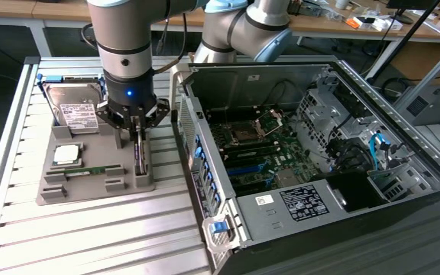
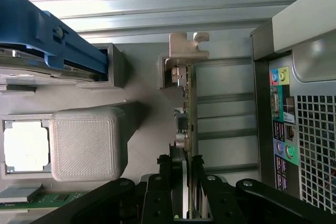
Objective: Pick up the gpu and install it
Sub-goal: 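Pick up the gpu and move the gpu toward the slot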
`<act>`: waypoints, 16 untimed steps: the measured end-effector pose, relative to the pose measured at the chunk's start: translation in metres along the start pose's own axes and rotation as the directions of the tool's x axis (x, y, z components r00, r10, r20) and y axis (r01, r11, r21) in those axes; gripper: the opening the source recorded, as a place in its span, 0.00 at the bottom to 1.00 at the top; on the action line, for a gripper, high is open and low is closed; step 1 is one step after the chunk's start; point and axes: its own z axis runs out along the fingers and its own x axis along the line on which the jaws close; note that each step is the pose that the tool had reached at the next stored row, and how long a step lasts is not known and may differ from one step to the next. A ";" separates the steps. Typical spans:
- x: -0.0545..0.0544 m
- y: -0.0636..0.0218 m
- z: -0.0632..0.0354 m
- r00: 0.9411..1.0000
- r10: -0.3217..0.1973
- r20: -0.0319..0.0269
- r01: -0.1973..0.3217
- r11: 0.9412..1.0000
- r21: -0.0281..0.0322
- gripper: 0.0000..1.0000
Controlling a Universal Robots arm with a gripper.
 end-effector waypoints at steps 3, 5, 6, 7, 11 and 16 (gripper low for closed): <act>0.000 0.0000 0.0000 1.000 0.000 0.000 0.000 1.000 0.000 0.27; 0.000 0.0000 0.0000 1.000 0.000 0.000 0.000 1.000 0.000 0.27; 0.000 0.0000 -0.0001 1.000 0.000 0.000 0.000 1.000 0.000 0.27; 0.000 0.0001 -0.0004 1.000 0.000 0.000 0.000 1.000 0.000 0.27; 0.000 0.0001 -0.0018 1.000 0.000 0.000 0.000 1.000 0.000 0.27; 0.000 0.0001 -0.0040 1.000 0.000 0.000 0.000 1.000 0.000 0.27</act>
